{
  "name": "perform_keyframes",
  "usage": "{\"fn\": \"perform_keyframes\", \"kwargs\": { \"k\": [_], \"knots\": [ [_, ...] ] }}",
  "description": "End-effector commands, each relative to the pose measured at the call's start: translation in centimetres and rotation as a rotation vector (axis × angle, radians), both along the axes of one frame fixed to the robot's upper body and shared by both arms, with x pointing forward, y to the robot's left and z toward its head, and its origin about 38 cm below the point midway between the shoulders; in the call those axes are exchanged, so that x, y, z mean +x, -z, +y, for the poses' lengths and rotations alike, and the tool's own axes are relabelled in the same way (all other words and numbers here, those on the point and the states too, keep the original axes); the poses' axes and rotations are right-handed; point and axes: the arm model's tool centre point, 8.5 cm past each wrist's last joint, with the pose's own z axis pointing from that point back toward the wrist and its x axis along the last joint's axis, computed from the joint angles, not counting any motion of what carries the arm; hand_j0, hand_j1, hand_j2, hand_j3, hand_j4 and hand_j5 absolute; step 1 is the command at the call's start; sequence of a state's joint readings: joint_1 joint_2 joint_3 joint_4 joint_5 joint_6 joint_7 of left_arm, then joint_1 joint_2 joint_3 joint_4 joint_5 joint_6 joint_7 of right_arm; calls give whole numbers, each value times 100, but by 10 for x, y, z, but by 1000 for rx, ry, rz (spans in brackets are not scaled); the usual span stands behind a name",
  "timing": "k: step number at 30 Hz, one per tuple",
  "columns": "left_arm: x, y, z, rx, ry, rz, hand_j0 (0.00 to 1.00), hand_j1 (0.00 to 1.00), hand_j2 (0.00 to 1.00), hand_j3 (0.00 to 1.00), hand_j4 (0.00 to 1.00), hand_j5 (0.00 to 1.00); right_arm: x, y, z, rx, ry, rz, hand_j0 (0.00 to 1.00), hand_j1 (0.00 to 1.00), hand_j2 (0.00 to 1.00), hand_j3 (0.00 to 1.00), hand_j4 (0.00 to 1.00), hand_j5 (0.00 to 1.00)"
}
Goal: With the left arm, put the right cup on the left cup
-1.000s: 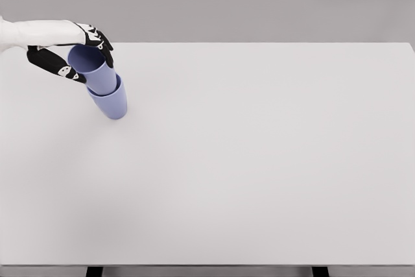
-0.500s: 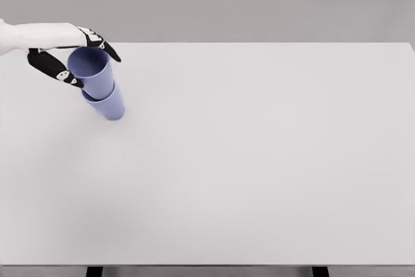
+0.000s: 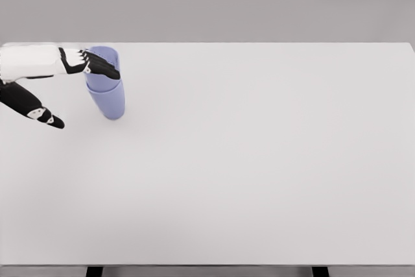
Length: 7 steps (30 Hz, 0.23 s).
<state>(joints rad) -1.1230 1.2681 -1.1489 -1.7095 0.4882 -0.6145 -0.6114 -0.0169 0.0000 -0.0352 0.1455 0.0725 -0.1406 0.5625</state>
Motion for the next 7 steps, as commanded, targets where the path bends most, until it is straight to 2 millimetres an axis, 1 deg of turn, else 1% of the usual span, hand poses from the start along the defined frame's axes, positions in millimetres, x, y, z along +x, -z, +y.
{"fn": "perform_keyframes", "kwargs": {
  "k": [1,2,5,7],
  "knots": [
    [-10,-9,-12,-31,42,-4,100,100,100,100,100,100,0,0,0,1,-1,0,100,100,100,100,100,100],
    [-9,-5,-17,-38,55,5,100,100,100,100,100,100,0,0,0,1,-1,0,100,100,100,100,100,100],
    [-4,0,-43,-73,125,12,100,100,100,100,100,100,0,0,0,1,-1,0,100,100,100,100,100,100],
    [-3,5,-49,-83,140,24,100,100,100,100,100,100,0,0,0,1,-1,0,100,100,100,100,100,100]
  ]
}}
